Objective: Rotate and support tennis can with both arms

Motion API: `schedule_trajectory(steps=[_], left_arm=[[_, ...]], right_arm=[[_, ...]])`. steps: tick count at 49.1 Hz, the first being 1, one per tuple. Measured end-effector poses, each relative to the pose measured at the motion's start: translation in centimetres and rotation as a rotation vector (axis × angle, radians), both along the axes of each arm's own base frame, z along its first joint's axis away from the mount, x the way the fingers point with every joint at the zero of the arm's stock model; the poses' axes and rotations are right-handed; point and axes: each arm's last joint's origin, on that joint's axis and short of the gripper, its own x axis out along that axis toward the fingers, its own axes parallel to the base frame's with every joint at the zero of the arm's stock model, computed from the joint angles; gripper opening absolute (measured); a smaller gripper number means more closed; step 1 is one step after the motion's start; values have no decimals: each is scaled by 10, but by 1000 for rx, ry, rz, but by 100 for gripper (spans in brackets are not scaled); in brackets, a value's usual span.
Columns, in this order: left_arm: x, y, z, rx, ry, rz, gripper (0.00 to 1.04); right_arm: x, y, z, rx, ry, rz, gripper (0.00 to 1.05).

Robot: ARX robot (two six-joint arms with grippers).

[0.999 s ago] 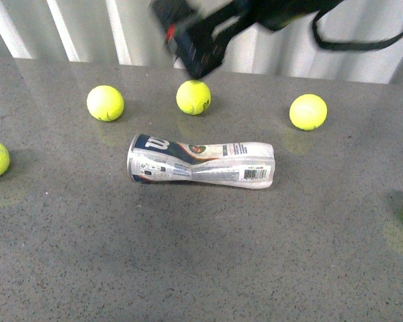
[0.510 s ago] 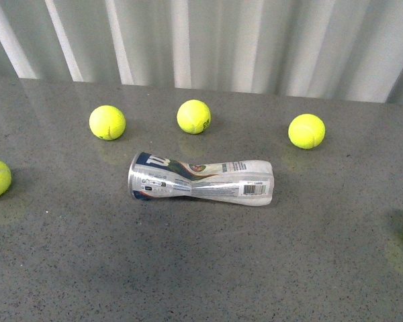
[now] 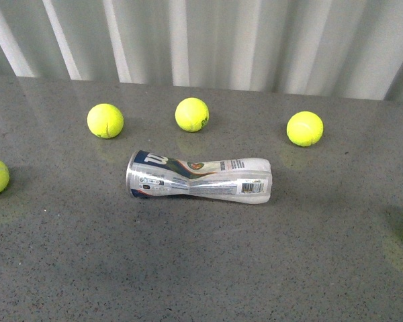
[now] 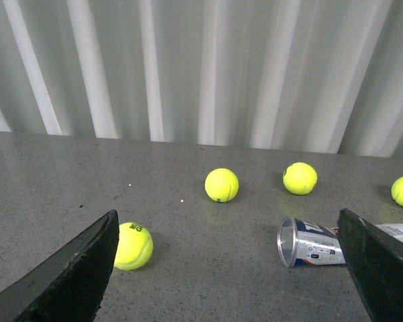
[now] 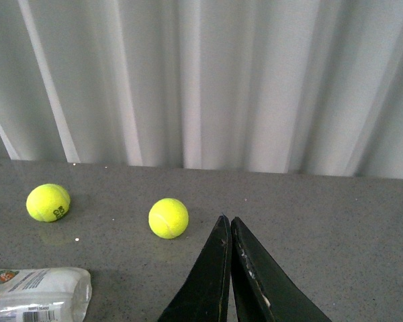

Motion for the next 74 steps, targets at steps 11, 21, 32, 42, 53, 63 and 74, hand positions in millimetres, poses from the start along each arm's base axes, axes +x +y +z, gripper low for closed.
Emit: schedule_trajectory(steps=[11,21,32,42,53,63,74], left_arm=[[0,0,0,0,0,0,98],[0,0,0,0,0,0,98],[0,0,0,0,0,0,98],[0,0,0,0,0,0,98],[0,0,0,0,0,0,98],[0,0,0,0,0,0,98],[0,0,0,0,0,0,98]], right_arm=[[-17,-12,-6,2,-1,4,3],[-31,-14,-16,2,8,-2,3],[-42,-14,-12,1,-5,-2,3],[-51,-14,-9,2,-17,-2,3],[-59,-14,-8,1,-21,-2,3],[-64,-14,-8,2,-21,-2,3],[-68,-14,-9,1,-22,-2,3]])
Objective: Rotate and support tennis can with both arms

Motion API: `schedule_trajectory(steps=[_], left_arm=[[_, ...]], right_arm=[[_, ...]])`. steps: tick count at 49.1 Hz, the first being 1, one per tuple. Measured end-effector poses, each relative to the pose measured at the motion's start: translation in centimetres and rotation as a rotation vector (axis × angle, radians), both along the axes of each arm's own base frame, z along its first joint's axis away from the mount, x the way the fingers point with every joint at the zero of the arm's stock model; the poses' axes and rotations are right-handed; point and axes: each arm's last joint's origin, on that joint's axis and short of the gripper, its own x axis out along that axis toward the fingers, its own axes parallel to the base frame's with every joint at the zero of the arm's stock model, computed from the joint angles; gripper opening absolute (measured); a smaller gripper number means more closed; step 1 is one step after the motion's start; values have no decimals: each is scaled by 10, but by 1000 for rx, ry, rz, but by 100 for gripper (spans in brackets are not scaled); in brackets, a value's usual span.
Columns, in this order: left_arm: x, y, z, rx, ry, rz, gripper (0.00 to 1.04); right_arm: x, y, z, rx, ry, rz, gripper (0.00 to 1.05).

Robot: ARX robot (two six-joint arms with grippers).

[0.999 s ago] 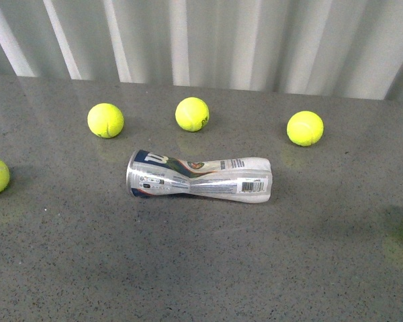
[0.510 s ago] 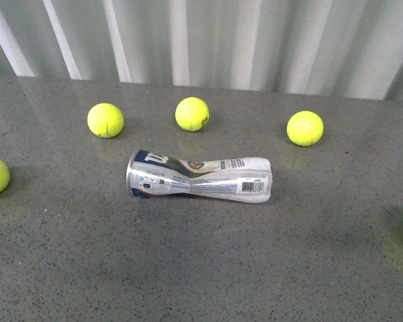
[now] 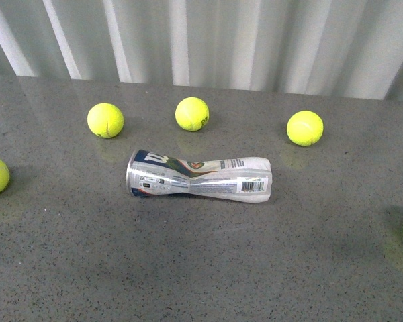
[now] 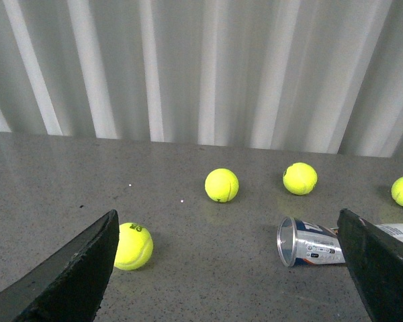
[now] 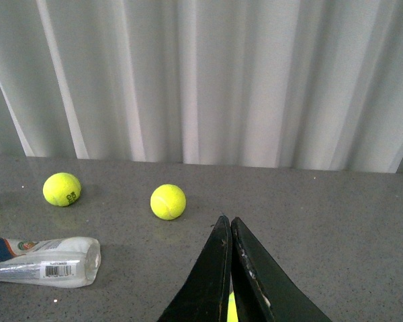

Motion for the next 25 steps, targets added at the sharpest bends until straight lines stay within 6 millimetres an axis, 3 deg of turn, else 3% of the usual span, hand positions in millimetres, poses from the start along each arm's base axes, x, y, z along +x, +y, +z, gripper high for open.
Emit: schedule_trajectory(steps=[15,25], left_arm=[[0,0,0,0,0,0,98],[0,0,0,0,-1,0,98]], right_arm=[[-11,0,-3,-1,6,1,5],[-11,0,-3,0,6,1,38]])
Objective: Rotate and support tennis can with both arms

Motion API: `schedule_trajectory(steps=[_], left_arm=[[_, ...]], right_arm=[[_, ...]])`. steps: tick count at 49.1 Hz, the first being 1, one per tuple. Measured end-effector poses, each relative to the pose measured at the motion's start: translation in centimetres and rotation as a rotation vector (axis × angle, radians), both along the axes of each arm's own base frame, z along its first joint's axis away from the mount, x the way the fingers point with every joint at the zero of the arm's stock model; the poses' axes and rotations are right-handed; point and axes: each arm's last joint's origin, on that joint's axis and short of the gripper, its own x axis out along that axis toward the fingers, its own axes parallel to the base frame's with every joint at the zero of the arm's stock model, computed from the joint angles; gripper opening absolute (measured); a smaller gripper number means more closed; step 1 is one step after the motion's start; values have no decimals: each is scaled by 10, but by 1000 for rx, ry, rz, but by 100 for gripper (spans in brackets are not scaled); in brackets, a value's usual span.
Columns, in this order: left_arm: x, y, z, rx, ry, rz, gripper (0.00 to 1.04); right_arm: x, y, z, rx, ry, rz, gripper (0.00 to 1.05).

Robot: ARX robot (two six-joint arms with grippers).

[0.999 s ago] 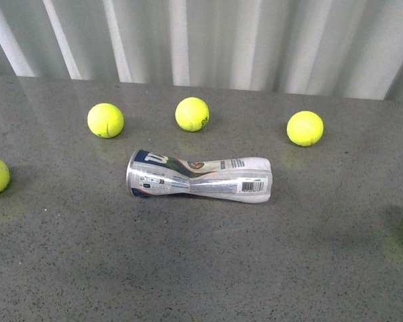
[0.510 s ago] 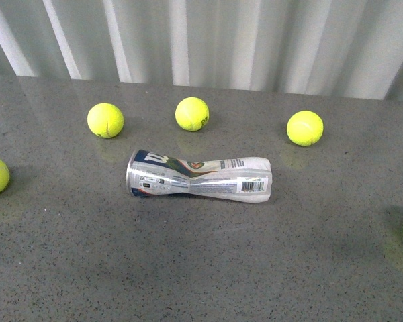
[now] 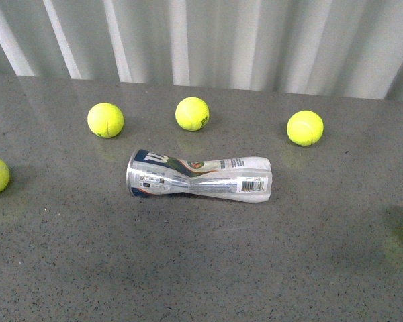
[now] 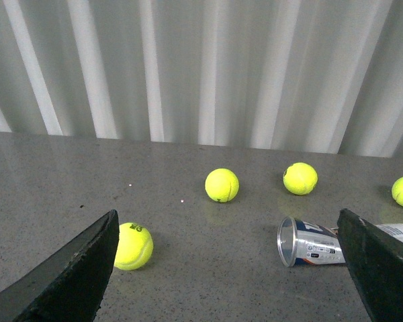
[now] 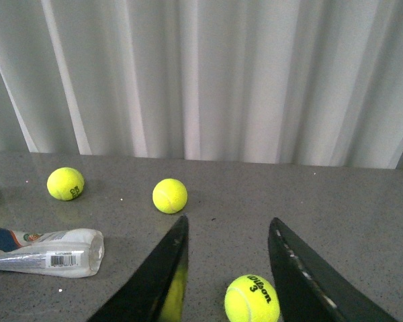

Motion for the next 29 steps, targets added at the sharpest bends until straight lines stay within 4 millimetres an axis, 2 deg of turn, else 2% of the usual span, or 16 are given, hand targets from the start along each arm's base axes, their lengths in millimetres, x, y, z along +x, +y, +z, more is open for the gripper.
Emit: schedule_trajectory(steps=[16,19,22,24,29], left_arm=[[0,0,0,0,0,0,98],[0,0,0,0,0,0,98],[0,0,0,-6,9,-7,98],[1,0,-2,-53,85,-46,98],[20,7,4,-278,250,-159,98]], right_arm=[[0,0,0,0,1,0,84],[0,0,0,0,1,0,99],[0,0,0,0,1,0,98],[0,0,0,0,1,0,97],[0,0,0,0,1,3,97]])
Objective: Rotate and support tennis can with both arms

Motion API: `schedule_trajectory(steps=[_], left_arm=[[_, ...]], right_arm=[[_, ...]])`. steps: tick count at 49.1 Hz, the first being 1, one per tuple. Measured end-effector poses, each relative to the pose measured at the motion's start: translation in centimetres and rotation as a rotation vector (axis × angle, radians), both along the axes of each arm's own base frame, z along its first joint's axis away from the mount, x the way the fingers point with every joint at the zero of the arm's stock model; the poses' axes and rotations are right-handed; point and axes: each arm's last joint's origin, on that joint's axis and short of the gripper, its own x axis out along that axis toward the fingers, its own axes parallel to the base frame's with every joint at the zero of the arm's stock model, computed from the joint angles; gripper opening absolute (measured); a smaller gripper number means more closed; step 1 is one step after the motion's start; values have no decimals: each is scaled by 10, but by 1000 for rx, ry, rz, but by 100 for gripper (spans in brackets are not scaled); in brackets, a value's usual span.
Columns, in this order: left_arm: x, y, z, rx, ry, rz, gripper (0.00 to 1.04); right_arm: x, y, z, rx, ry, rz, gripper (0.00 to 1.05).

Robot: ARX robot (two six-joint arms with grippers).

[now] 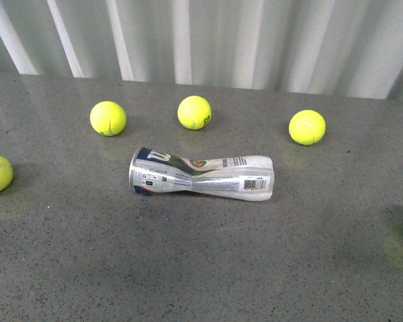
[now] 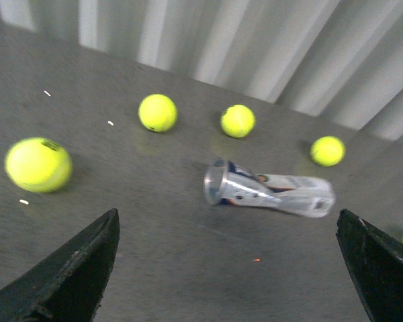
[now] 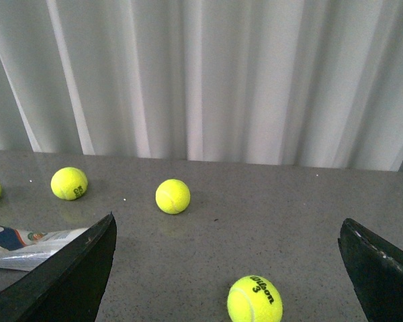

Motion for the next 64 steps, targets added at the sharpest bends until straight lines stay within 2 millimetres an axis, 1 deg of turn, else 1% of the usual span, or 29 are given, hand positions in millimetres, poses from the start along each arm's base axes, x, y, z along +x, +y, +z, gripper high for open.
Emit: schedule_trajectory(steps=[1,4,5,8,12,13,14,16,20,21,23,26,34,38,47,52,64], left_arm=[[7,3,2,-35,23,-6,98],[32,11,19,-122,1,-74,98],[37,12,22,-134,-3,-87,98],[71,17,38,-179,-23,-199,98],[109,18,44,-215,0,-316,98],[128,19,41,-238,47,-351,98],[139,19,37,-265,88,-373,98],[169,20,20,-324,199,-387,98],[201,20,-9,-375,328,-398,98],[210,19,-19,-387,371,-406,98],[219,17,-31,-393,421,-411,98],[229,15,-46,-390,480,-417,98],[246,9,-69,-350,539,-451,98],[250,5,-75,-331,548,-468,98],[257,-11,-84,-297,561,-520,98],[262,-27,-90,-271,573,-550,98],[271,-53,-104,-261,591,-603,98]], right_arm=[[0,0,0,0,-1,0,97],[0,0,0,0,-1,-2,97],[0,0,0,0,-1,-2,97],[0,0,0,0,-1,-3,97],[0,0,0,0,-2,-3,97],[0,0,0,0,-1,-2,97],[0,0,0,0,-1,-2,97],[0,0,0,0,-1,-2,97],[0,0,0,0,-1,-2,97],[0,0,0,0,-1,-2,97],[0,0,0,0,-1,-2,97],[0,0,0,0,-1,-2,97],[0,0,0,0,-1,-2,97],[0,0,0,0,-1,-2,97],[0,0,0,0,-1,-2,97],[0,0,0,0,-2,-2,97],[0,0,0,0,-2,-2,97]])
